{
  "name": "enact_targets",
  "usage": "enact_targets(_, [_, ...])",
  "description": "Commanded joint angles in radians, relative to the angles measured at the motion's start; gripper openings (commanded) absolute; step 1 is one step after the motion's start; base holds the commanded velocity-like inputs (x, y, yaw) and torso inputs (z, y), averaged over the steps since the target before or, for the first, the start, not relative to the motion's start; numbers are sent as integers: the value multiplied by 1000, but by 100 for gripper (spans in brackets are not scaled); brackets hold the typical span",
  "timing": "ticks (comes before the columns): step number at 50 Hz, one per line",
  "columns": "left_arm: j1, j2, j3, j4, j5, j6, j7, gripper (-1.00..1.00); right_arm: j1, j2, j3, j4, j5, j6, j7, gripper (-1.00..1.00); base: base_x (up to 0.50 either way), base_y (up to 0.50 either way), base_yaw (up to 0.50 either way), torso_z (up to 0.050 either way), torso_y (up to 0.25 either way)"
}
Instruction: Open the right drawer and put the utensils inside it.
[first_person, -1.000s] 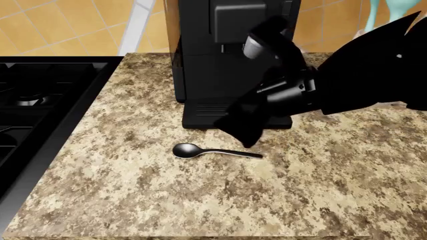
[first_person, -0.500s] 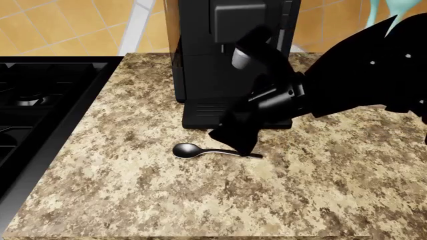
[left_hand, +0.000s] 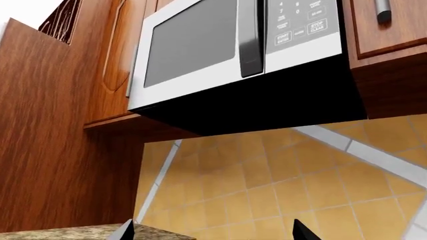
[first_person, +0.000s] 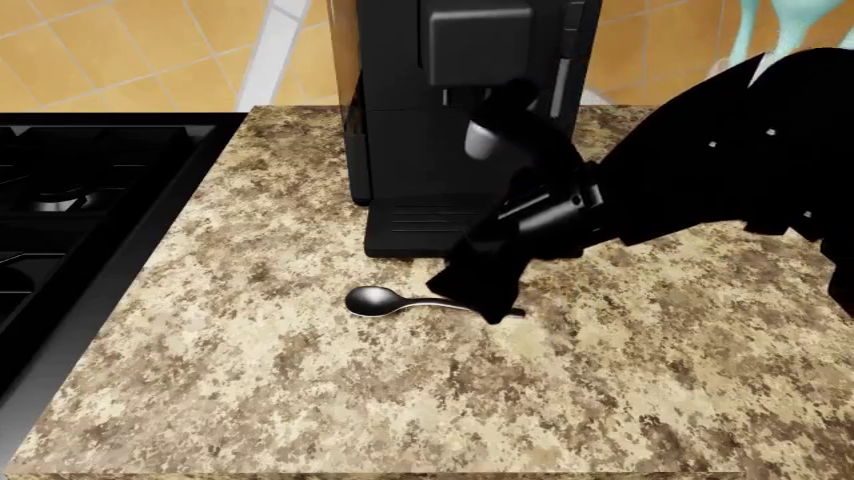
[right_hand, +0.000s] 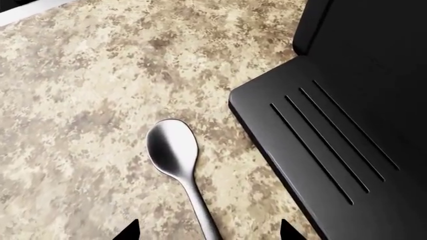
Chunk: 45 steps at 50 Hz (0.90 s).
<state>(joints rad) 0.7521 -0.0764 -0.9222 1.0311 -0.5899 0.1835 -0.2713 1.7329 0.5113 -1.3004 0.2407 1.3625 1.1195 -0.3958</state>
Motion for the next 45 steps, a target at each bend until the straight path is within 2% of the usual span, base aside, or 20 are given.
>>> enact_targets(1, [-8,-3,14,-1,20,-12,-3,100,-19,-28,-25,40,-38,-26,-40,100,0,0,0,0,0])
enact_targets(17, [0,-4,12,2,14,0,-6,100,-24,-66,-55,68,-77,-47,-89,100,0,0,0,0,0])
enact_targets(45, [-6,9,-12,-5,-6,7,17,100,-30,-38,-117,38,-93,6,-119,100,0,0,0,0,0])
